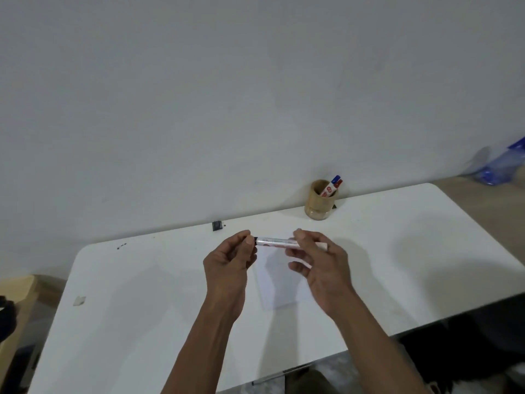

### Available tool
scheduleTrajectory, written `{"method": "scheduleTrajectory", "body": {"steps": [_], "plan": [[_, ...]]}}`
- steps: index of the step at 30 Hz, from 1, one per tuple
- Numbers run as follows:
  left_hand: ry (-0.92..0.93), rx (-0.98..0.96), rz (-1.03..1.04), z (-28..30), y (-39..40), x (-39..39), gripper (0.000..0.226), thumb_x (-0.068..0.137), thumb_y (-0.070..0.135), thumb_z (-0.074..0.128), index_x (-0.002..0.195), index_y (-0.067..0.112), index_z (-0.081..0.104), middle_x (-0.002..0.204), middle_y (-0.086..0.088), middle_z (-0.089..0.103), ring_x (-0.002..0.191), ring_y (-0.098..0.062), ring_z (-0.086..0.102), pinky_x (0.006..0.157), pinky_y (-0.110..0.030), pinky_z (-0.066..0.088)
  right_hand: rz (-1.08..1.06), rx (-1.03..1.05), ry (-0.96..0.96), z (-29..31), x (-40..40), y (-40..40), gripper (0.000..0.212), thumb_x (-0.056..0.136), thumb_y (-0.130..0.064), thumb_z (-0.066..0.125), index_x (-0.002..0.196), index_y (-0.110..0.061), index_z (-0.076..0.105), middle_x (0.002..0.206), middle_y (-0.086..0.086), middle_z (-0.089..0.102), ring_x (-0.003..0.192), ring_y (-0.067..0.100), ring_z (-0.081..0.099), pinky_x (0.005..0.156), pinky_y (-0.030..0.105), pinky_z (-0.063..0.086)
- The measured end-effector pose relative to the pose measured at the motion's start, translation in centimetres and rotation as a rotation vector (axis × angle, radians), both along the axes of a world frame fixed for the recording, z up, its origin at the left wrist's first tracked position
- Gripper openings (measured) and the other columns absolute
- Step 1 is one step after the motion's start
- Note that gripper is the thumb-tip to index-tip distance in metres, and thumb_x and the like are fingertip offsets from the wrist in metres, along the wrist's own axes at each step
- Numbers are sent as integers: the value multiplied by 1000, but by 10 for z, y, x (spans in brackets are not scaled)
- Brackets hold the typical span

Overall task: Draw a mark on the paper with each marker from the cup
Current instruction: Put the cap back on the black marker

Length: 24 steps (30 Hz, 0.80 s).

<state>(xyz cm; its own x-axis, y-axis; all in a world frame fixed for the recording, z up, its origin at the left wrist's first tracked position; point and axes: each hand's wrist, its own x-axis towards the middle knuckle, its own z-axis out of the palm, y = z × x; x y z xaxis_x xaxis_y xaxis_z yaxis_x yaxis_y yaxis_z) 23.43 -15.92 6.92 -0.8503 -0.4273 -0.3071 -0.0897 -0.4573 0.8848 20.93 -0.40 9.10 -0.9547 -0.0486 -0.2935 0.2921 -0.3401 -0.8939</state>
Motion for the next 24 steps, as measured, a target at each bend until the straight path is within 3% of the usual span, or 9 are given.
{"method": "scheduleTrajectory", "body": {"steps": [4,6,8,11,14,17,20,24], "plan": [[35,-168,-68,12,8,-28,14,87,10,74,101,11,75,77,1,74,74,-15,65,85,-35,58,135,644,315,0,-26,34,11,76,-21,89,81,-20,80,75,-8,78,72,5,70,68,18,56],[59,-269,-119,20,20,-45,16,87,13,75,102,13,76,82,1,76,73,-10,67,81,-28,57,209,790,396,-2,-37,41,16,75,-26,89,86,-26,79,72,-14,76,68,0,68,63,13,51],[95,-383,-179,27,33,-64,13,87,15,74,100,18,76,83,2,78,73,-6,67,74,-19,56,220,861,453,-5,-49,44,18,77,-27,87,93,-25,80,76,-13,76,71,1,69,61,17,54],[145,-529,-268,30,52,-92,13,87,15,75,96,25,77,82,5,78,77,-6,69,68,-14,53,184,875,444,-12,-67,51,24,84,-23,82,107,-24,75,85,-14,73,75,6,70,65,24,59],[148,-606,-317,28,71,-119,17,87,21,75,104,24,76,86,9,78,84,-3,70,71,-12,53,136,869,455,-18,-89,64,45,90,-18,75,131,-30,61,88,-12,71,77,4,69,62,12,54],[48,-617,-283,14,83,-144,27,87,29,74,114,25,70,91,10,75,90,-3,67,74,-11,50,-16,774,445,-20,-118,83,63,95,-17,68,147,-40,40,93,-12,71,77,0,71,62,8,52],[-102,-678,-242,-8,95,-169,42,84,31,77,123,21,64,101,8,71,90,-3,66,80,-23,54,-227,726,425,-24,-156,100,67,94,-14,70,147,-39,39,96,-11,71,76,-2,72,62,7,51],[-222,-722,-291,-34,113,-199,64,78,26,83,134,19,52,119,1,65,96,-11,63,80,-23,47,-395,619,406,-31,-200,108,65,90,-8,75,139,-35,43,96,-2,71,77,1,74,67,9,54]]}}
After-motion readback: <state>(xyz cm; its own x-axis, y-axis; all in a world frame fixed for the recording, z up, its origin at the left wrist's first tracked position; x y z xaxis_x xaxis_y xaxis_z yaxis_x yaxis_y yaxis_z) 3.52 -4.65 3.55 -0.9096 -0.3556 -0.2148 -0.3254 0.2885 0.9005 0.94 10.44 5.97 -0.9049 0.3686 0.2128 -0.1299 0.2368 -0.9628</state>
